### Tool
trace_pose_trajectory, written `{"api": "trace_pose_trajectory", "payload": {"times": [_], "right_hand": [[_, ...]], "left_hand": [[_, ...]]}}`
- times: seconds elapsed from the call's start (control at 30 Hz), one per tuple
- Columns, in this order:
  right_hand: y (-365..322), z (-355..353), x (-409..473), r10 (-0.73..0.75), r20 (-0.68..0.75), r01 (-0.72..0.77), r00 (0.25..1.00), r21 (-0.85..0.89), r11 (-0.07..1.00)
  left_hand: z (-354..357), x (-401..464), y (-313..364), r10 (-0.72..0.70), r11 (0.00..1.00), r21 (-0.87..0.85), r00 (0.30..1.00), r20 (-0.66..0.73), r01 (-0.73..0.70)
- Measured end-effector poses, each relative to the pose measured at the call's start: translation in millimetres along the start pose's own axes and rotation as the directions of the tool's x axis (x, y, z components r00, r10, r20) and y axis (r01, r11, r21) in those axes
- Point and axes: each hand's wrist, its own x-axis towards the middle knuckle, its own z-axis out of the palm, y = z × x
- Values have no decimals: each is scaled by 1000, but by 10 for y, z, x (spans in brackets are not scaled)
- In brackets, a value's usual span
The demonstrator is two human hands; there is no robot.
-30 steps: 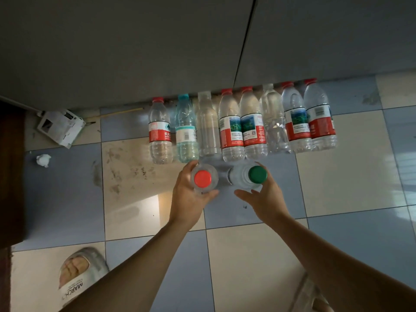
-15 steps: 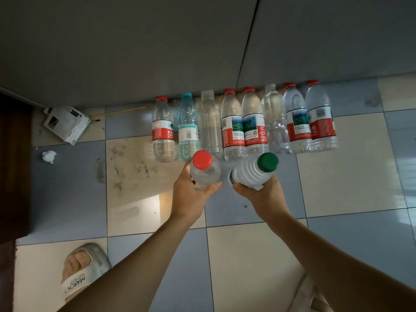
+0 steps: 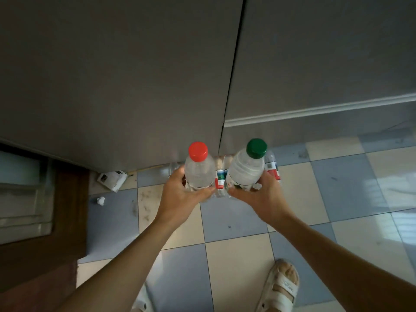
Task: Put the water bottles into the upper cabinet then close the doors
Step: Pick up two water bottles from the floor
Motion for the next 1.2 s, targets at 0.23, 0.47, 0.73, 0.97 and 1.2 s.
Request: {"api": "trace_pose_trajectory", "payload": {"times": [0.23,0.47,0.73,0.97,1.2], "right_hand": [[-1992,-649,-906,-157,36,159,987,-53,986],[-3771,-1004,-1690,-328,12,328,945,-69,942],[-5802,-1148,-2141,-555,-95,549,826,-84,832],[-7428,-1199,-2436,-638,-236,656,733,-5,755],[-8676,-1744,-2444,-672,-349,734,653,74,675]], "left_hand": [[-703,-772,1858,147,989,1,987,62,-148],[-1426,-1528,3440,330,944,-43,943,45,-328],[-2511,-1858,5291,574,818,14,816,-64,-575],[-3488,-2006,6857,687,717,-86,723,-75,-691],[-3834,-2026,8287,745,648,-109,657,-114,-754]]}}
